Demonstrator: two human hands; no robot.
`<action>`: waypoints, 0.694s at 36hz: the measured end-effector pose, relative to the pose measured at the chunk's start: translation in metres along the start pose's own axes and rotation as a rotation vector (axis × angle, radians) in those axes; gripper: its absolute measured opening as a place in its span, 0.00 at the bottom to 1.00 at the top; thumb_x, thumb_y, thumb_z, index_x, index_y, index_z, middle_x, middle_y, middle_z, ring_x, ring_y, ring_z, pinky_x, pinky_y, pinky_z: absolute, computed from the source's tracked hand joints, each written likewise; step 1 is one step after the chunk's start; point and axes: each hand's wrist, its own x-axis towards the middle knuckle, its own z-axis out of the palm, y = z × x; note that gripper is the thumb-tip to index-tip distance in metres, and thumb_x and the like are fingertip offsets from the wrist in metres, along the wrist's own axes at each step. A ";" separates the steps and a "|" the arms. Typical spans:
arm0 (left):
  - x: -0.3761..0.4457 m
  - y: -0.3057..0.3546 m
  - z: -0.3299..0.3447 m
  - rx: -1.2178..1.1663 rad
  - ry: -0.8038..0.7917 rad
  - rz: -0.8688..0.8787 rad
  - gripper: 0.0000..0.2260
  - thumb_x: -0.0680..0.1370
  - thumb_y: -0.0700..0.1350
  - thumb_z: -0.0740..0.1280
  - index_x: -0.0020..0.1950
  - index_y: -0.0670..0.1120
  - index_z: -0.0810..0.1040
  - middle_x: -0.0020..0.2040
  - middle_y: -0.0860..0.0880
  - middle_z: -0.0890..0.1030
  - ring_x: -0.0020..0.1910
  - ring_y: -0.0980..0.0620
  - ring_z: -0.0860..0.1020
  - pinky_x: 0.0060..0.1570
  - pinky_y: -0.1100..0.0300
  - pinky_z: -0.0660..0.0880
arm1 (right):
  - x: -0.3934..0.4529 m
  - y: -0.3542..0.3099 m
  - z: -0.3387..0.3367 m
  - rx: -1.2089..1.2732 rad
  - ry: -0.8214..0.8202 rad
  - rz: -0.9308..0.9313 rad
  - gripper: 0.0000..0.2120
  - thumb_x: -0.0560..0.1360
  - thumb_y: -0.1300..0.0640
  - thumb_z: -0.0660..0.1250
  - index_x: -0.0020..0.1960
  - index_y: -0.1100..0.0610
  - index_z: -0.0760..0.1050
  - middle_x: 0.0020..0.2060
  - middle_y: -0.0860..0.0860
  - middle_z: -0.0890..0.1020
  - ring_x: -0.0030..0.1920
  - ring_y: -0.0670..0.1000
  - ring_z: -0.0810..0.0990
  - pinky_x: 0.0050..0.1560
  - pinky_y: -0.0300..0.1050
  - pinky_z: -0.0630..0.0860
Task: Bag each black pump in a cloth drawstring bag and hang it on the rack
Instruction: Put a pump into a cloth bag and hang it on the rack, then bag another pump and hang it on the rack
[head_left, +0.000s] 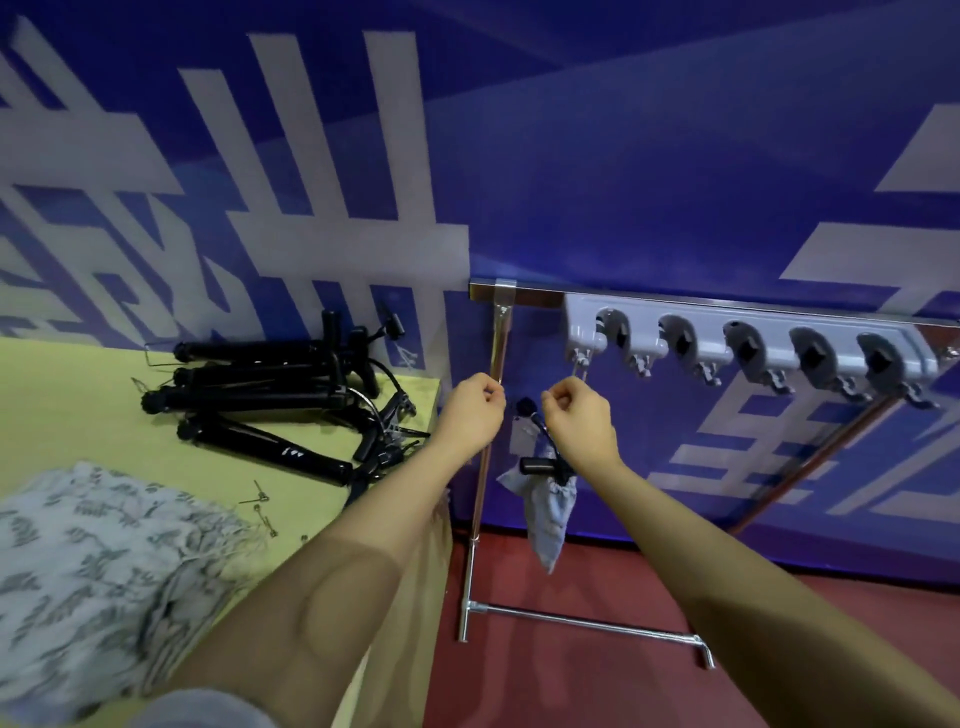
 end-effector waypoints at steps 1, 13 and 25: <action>-0.004 -0.006 -0.007 -0.002 -0.004 -0.004 0.05 0.78 0.41 0.61 0.49 0.44 0.77 0.44 0.46 0.79 0.48 0.43 0.80 0.53 0.48 0.78 | -0.003 -0.004 0.006 0.001 -0.020 -0.003 0.06 0.78 0.55 0.61 0.44 0.56 0.71 0.34 0.50 0.76 0.36 0.52 0.74 0.32 0.44 0.67; -0.068 -0.121 -0.115 0.016 0.037 -0.130 0.07 0.77 0.38 0.60 0.51 0.41 0.78 0.48 0.41 0.81 0.48 0.42 0.79 0.49 0.56 0.74 | -0.068 -0.064 0.135 -0.097 -0.270 -0.035 0.07 0.77 0.57 0.61 0.40 0.54 0.72 0.29 0.45 0.73 0.38 0.52 0.74 0.42 0.47 0.71; -0.118 -0.249 -0.225 0.056 0.136 -0.272 0.08 0.79 0.37 0.59 0.57 0.41 0.73 0.50 0.47 0.75 0.43 0.52 0.73 0.38 0.65 0.70 | -0.134 -0.123 0.270 -0.098 -0.474 -0.095 0.07 0.77 0.60 0.62 0.49 0.59 0.78 0.39 0.54 0.80 0.40 0.55 0.79 0.44 0.49 0.76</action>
